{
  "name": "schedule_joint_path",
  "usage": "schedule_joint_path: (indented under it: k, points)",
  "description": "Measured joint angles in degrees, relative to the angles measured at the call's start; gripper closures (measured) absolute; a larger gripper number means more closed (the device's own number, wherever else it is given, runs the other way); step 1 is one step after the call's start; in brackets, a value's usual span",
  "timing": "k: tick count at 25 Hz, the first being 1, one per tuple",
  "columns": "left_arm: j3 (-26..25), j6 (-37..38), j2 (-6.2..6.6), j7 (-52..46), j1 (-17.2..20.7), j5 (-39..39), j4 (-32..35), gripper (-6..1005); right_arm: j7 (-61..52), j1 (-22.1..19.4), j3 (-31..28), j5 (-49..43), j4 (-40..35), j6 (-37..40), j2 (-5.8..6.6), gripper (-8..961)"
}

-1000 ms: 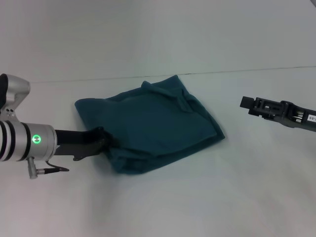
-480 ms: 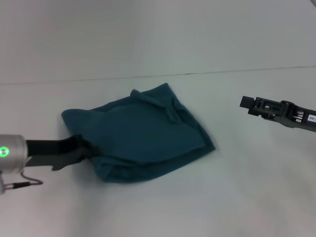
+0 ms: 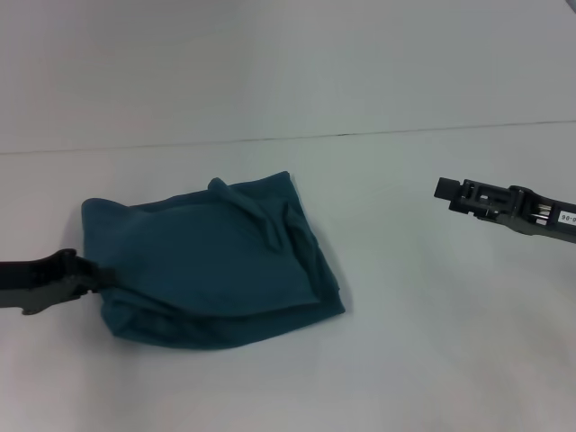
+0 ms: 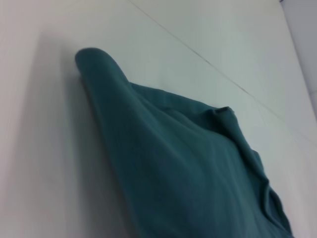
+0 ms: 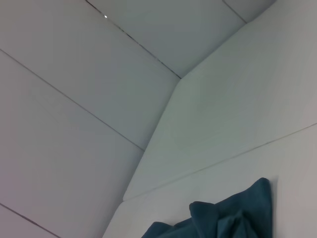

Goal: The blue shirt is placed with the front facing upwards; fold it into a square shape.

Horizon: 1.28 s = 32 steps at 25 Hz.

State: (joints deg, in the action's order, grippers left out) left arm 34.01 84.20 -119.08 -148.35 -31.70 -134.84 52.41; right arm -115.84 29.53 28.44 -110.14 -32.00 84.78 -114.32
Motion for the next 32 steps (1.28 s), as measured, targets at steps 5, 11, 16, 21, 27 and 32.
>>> schedule_joint_path:
  k: [5,11,16,21,27,32]
  points:
    - [-2.2,-0.6,1.1,2.5,-1.8,-2.7,-2.3,951,0.0,0.2,0.2,-0.3,0.1,-0.1,-0.1,205]
    - [-2.0,-2.1,1.26,2.5,-2.2,-3.7,-2.9,930,0.0,0.2,0.2,-0.3,0.1,-0.1,-0.11,205]
    - [-2.2,-1.3,1.54,0.1,-2.2,-6.8,-0.7,904,0.0,0.5,0.2,-0.3,0.1,-0.1,-0.12,205]
    - [-4.0,2.0,1.99,-1.7,-2.0,-6.4,3.4,784,0.1,0.8,0.2,-0.3,0.1,-0.3,-0.12,206]
    - [-7.6,6.0,1.01,-2.9,-0.6,3.9,6.8,555,-0.7,1.4,1.9,-0.5,0.1,-0.6,0.07,206]
    - [-7.9,8.2,0.92,-2.5,0.6,11.8,6.2,388,-7.3,4.5,8.6,-0.7,-0.3,-2.6,1.16,206]
